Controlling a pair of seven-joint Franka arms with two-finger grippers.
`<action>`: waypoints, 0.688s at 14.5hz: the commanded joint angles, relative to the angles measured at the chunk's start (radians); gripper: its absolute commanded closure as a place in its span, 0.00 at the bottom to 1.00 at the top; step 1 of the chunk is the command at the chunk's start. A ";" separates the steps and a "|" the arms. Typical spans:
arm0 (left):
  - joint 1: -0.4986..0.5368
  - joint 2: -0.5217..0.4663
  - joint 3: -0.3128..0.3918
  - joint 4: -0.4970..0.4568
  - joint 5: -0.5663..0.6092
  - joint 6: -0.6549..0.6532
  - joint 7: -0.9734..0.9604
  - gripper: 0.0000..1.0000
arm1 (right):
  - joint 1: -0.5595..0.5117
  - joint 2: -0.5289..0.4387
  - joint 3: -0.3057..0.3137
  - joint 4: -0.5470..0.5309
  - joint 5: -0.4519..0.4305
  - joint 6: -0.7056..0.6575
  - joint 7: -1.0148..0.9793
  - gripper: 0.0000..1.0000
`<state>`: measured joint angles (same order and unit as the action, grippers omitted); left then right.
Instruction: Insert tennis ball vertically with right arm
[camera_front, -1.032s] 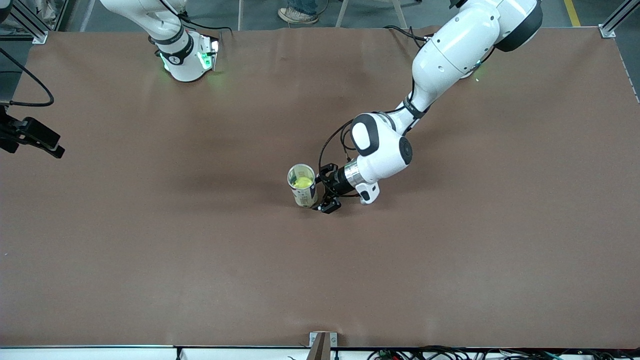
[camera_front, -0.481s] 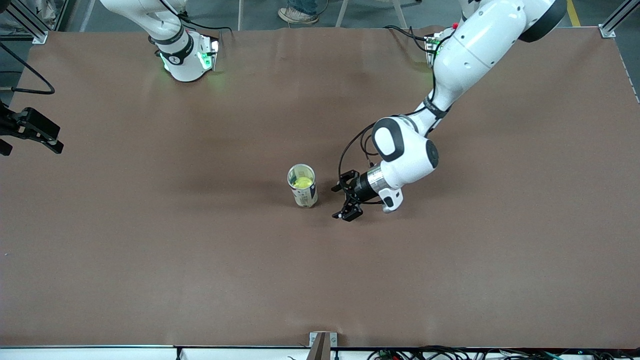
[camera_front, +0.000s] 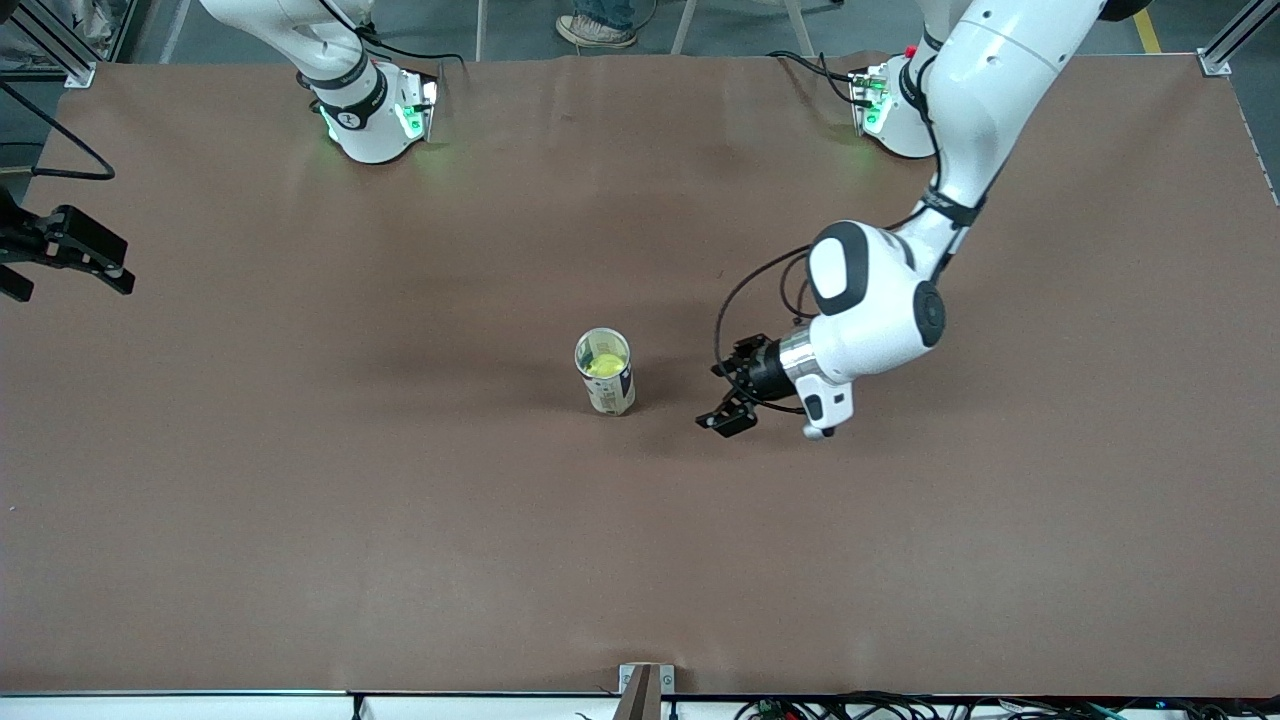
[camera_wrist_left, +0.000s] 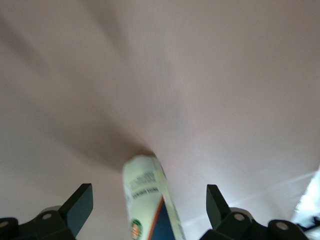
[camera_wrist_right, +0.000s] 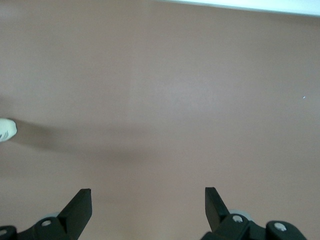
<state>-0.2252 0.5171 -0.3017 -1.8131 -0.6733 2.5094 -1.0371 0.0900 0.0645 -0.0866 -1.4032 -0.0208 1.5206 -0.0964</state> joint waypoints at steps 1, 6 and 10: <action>0.000 -0.052 0.080 0.042 0.211 -0.157 0.003 0.00 | 0.010 -0.003 0.004 -0.003 -0.002 -0.010 -0.013 0.00; 0.096 -0.061 0.124 0.227 0.432 -0.472 0.186 0.00 | 0.013 -0.009 0.004 -0.049 -0.001 0.085 -0.002 0.00; 0.188 -0.127 0.127 0.230 0.512 -0.552 0.431 0.00 | 0.014 -0.008 0.004 -0.059 -0.001 0.096 0.001 0.00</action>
<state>-0.0607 0.4301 -0.1739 -1.5804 -0.2241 2.0035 -0.6964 0.1006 0.0666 -0.0832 -1.4436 -0.0208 1.6019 -0.0975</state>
